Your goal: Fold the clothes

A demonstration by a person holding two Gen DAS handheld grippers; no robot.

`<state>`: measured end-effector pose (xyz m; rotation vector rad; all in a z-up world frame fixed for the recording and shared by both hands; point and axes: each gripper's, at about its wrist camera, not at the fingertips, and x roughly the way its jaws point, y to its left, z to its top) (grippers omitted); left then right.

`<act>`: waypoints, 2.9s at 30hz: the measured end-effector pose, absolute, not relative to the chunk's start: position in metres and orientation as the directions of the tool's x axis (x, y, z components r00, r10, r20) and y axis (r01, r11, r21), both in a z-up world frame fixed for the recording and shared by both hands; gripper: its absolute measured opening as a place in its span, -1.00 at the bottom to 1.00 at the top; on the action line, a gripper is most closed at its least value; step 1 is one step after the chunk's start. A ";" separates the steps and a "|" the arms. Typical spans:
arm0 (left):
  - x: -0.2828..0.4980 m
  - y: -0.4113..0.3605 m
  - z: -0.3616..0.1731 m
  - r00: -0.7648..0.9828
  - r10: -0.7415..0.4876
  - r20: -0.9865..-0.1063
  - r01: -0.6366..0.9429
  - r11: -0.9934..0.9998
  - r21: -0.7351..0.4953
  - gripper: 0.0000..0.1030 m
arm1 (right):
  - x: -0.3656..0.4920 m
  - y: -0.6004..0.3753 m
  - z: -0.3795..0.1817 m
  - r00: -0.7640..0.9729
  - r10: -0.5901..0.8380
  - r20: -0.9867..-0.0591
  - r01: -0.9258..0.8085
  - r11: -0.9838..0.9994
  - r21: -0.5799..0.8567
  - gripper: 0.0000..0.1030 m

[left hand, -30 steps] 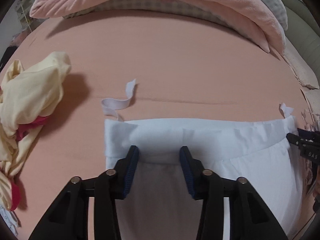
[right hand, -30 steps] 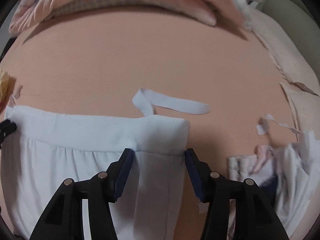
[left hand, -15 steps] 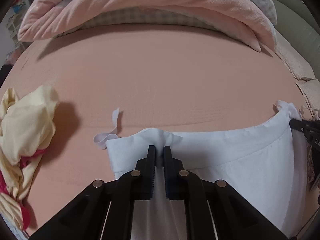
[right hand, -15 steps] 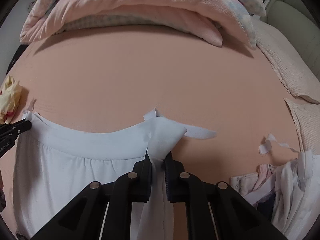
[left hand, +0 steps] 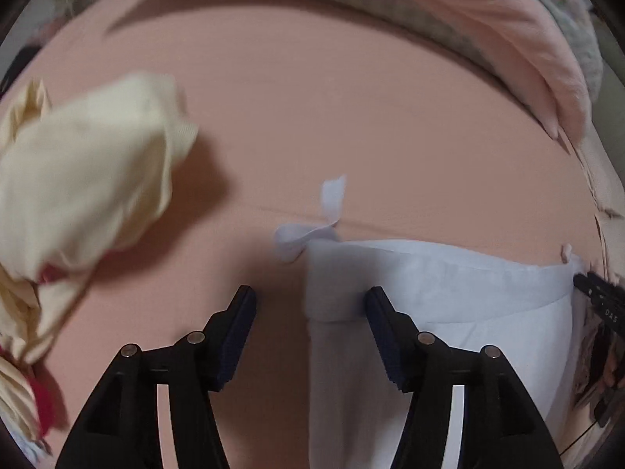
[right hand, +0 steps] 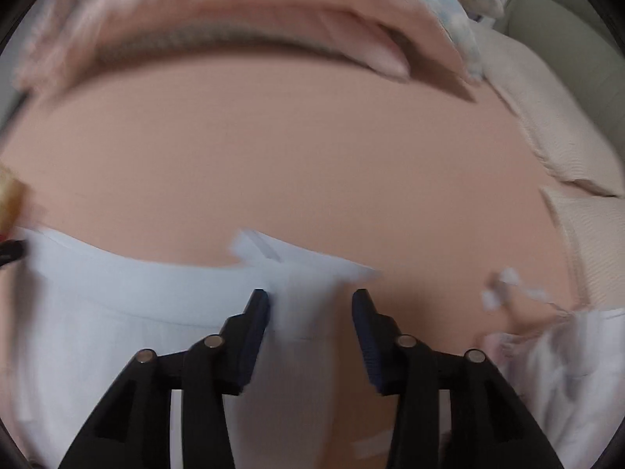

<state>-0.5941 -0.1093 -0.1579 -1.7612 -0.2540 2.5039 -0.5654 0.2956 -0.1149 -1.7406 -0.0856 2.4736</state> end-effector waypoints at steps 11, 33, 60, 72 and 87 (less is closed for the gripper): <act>-0.601 -0.129 -0.167 -0.293 0.323 -0.900 0.009 -0.940 -0.341 -0.72 | -0.539 0.361 -0.095 -0.389 0.013 -0.921 -0.454 -0.873 0.180 -0.03; -0.572 -0.074 -0.124 -0.344 0.043 -0.938 -0.347 -0.934 0.084 -0.78 | -0.567 0.328 -0.086 -0.376 -0.002 -0.927 -0.190 -0.978 0.080 -0.48; -0.511 -0.037 -0.151 -0.273 0.176 -0.946 -0.221 -0.968 -0.116 -0.69 | -0.499 0.222 -0.093 -0.307 -0.095 -0.947 0.033 -0.995 0.089 -0.45; -0.474 0.041 -0.153 -0.253 0.279 -0.926 -0.402 -0.901 -0.162 -0.66 | -0.507 0.210 -0.102 -0.242 -0.122 -0.962 0.194 -0.978 0.075 -0.47; -0.318 0.024 -0.152 -0.184 0.058 -0.981 -0.606 -0.792 0.067 -0.17 | -0.375 0.257 -0.068 -0.139 -0.054 -0.989 0.129 -0.991 0.036 -0.39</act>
